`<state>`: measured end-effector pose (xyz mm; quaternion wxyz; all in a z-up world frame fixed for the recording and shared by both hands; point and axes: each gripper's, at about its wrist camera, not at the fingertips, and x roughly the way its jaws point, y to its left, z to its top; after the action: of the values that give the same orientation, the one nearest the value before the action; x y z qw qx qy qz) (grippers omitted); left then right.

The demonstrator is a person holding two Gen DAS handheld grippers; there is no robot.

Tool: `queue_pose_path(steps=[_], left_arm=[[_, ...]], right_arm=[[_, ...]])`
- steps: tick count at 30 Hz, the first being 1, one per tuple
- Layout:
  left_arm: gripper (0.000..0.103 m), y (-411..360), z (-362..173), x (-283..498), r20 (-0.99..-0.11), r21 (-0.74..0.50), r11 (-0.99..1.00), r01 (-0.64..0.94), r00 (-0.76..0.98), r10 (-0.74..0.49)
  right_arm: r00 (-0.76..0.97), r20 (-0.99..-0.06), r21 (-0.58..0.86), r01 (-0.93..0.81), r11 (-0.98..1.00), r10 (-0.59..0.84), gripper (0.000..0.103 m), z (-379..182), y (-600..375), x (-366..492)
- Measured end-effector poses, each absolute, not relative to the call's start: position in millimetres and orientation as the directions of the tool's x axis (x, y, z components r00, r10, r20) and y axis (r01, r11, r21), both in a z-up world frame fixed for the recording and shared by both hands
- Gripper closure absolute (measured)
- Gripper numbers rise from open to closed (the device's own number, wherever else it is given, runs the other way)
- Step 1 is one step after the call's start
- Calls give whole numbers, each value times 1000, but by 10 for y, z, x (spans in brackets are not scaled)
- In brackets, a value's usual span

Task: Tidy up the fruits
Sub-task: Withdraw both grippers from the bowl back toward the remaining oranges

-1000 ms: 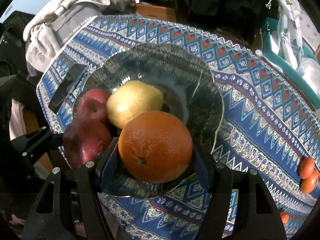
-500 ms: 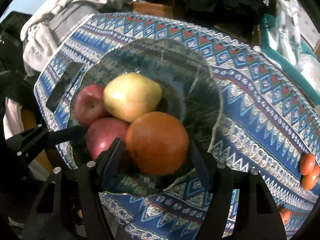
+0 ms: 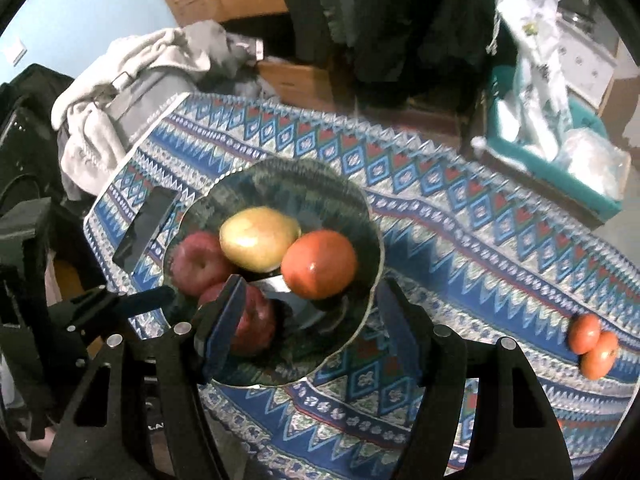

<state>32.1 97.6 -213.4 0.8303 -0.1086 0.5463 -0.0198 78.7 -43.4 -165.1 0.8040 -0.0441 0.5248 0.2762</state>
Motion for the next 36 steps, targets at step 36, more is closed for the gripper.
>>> queue_pose_path(steps=[36], left_arm=[[22,-233,-1178,296,-815,-122,978,169,545,-196]], right_arm=[[578,-775,112,-273,955,256,29,-789,-2063,550]])
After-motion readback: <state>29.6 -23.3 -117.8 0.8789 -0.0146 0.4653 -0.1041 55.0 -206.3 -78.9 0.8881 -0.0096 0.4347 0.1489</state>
